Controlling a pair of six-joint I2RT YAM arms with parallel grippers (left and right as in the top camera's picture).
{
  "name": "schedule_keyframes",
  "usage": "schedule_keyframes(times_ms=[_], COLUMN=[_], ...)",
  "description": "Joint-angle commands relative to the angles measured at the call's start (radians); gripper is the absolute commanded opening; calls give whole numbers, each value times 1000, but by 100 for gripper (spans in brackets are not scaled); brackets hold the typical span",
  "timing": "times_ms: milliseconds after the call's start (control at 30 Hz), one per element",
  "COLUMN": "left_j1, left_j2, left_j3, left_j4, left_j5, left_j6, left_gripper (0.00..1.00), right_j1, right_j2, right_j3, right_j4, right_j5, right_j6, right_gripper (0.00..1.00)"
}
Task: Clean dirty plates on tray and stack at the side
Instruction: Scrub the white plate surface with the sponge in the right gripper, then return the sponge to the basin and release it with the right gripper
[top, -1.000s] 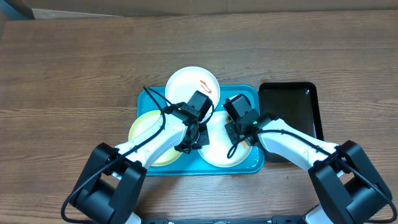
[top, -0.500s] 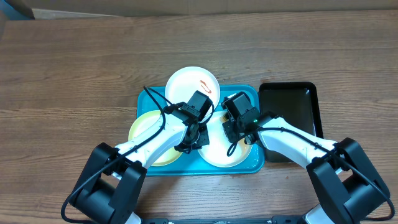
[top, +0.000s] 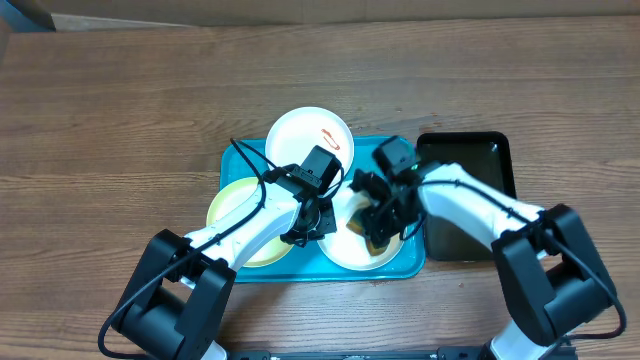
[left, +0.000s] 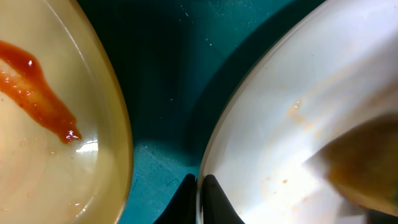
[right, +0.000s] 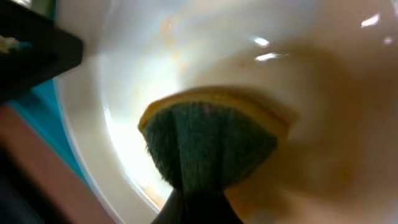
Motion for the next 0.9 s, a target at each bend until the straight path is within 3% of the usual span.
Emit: schedule_keyframes(times_ms=[0,200,400,633,867], left_j1=[4,4,4,4,4], left_j2=[10,10,10,10,10], left_j3=[6,6,6,6,6], left_j4=[-8,-10,-9,-6,-7], left_j5=[-16,-16,-15,-15,-15], left_j6=[19,19,19,19,19], left_gripper=[6,6,10,14,19], right_j1=[-77,-230,-380,-417,-414], right_j2=[-7,-7,-7,-6,-6], right_j3=[143,297,292,214,61], right_j4=[-74,-258,-271,-199,-33], right_j5=[-161,-138,76,386,413], right_j6=[-92,-108,84,259,266], right_gripper=[4,4,4,4,4])
